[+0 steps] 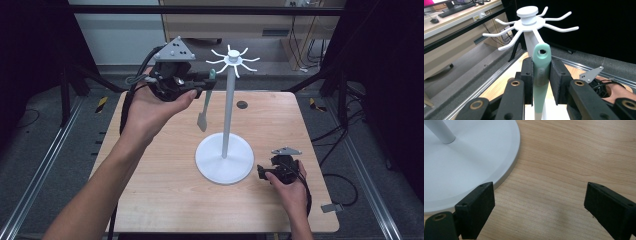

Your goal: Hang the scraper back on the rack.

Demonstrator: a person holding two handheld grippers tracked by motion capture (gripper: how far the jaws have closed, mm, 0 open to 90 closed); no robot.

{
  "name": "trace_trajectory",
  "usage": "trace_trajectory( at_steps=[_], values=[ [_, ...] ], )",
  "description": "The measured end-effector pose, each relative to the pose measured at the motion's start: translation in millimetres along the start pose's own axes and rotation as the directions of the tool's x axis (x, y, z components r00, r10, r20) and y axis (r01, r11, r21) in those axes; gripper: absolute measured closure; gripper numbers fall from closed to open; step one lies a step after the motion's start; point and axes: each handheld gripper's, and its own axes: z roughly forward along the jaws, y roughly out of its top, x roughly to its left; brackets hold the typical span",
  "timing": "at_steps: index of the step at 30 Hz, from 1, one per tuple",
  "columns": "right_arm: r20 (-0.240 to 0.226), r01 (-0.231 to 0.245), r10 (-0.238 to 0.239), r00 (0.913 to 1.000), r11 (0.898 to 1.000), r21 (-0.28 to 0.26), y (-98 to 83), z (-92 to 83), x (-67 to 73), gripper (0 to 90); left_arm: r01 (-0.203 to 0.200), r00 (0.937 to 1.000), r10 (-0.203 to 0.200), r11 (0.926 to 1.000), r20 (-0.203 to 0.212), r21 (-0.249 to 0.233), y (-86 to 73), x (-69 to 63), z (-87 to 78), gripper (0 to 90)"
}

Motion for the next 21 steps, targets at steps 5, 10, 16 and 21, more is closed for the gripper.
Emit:
trace_trajectory(
  at_steps=[5, 10, 16, 21],
  values=[
    [0.000, 0.001, -0.001, 1.0000, 1.000, 0.001, 0.0, 0.1, 0.1, 10.0, -0.009, 1.0000, 0.009, 0.9999, 0.003, 0.005, 1.7, -3.3, 0.9, 74.1],
    [0.001, 0.004, -0.004, 1.0000, 1.000, -0.001, -0.1, 0.0, -0.2, 10.0, -0.004, 1.0000, 0.004, 1.0000, -0.001, 0.005, 2.0, -2.1, 3.1, 74.0],
    [-0.002, 0.000, 0.000, 1.0000, 1.000, 0.002, -0.1, 0.0, 0.0, 10.0, -0.003, 1.0000, 0.003, 1.0000, 0.004, 0.006, 2.9, -4.0, 8.1, 74.0],
    [-0.001, 0.001, -0.001, 1.0000, 1.000, -0.002, -0.1, 0.0, -0.3, 10.0, -0.006, 1.0000, 0.006, 0.9999, -0.003, 0.008, 3.2, -5.0, 10.7, 74.0]
  ],
)
